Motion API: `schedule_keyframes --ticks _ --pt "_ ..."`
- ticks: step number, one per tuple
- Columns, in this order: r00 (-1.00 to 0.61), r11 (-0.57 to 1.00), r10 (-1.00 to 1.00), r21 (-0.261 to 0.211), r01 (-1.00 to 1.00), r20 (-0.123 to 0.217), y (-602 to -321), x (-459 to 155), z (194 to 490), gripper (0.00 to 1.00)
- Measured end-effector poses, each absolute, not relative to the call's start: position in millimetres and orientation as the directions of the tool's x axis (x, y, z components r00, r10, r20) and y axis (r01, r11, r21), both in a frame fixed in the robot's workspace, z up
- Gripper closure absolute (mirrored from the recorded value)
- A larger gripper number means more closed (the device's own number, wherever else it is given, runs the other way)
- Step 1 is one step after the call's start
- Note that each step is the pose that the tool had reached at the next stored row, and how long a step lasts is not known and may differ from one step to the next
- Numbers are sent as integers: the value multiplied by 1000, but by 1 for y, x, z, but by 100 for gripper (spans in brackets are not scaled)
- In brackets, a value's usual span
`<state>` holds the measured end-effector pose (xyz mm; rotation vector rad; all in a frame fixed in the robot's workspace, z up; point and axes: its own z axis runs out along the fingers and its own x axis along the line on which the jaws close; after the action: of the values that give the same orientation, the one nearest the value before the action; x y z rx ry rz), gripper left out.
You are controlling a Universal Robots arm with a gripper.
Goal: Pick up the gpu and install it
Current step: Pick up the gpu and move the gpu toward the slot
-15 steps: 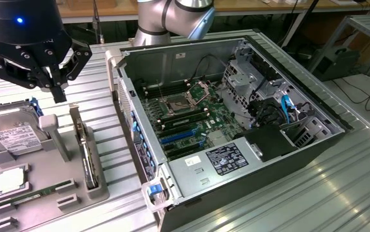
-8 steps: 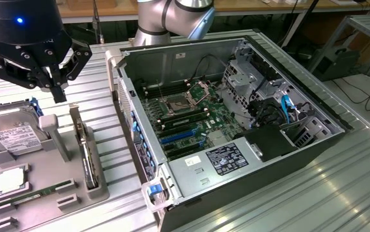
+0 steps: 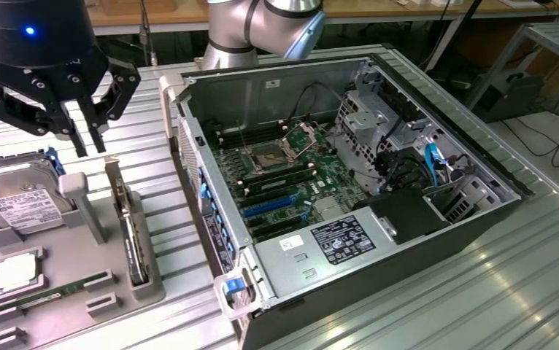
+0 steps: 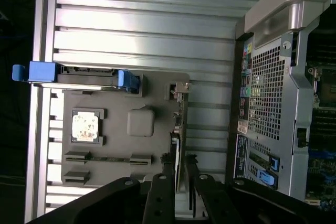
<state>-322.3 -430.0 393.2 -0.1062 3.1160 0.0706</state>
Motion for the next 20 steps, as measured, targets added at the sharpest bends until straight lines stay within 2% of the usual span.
schedule_keyframes --ticks 1,2,4,5,6,10,20 --pt "-997 997 -68 44 -69 -24 -430 -322 393 70" --pt "-997 997 -68 44 -69 -24 -430 -322 393 70" --pt "-997 997 -68 44 -69 -24 -430 -322 393 58" --pt "-997 997 -68 44 -69 -24 -430 -322 393 58" --pt "-997 997 -68 44 -69 -24 -430 -322 393 52" --pt "-997 997 -68 44 -69 -24 -432 -323 393 52" --pt "-997 997 -68 44 -69 -25 -458 -322 389 52"
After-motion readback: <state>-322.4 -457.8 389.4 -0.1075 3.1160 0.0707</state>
